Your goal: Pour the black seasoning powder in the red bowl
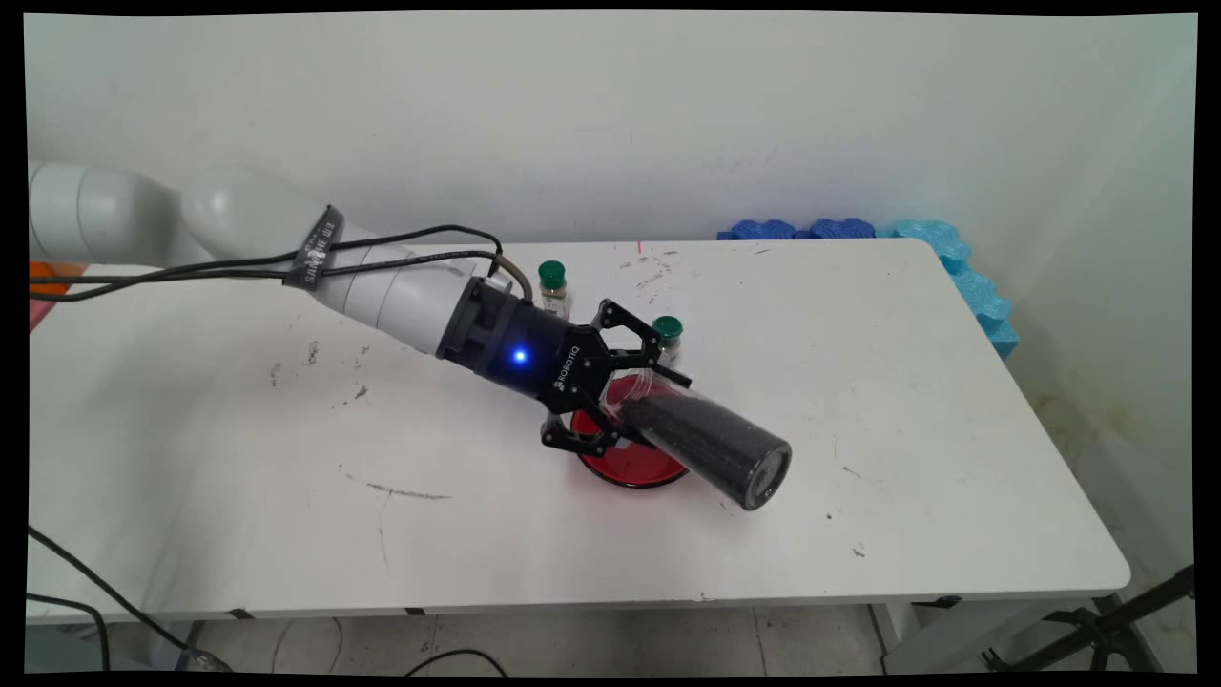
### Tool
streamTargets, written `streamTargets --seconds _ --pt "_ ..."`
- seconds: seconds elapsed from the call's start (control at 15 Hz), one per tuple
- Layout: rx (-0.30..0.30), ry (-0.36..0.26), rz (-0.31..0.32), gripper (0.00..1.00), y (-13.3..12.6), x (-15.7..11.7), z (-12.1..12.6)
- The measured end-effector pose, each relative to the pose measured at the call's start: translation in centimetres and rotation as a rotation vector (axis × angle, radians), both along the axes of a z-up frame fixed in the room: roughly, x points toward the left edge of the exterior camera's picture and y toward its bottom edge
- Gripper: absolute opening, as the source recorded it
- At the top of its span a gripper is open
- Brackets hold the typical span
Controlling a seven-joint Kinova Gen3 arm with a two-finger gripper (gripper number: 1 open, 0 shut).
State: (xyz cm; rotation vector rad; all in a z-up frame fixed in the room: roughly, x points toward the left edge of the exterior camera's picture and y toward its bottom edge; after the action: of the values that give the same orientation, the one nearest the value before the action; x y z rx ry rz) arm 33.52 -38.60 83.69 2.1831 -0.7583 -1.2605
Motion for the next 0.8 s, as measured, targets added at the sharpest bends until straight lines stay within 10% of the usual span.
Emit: streamTargets --seconds 0.8 --pt "0.098 0.028 0.091 0.0 -0.76 0.34 -0.64"
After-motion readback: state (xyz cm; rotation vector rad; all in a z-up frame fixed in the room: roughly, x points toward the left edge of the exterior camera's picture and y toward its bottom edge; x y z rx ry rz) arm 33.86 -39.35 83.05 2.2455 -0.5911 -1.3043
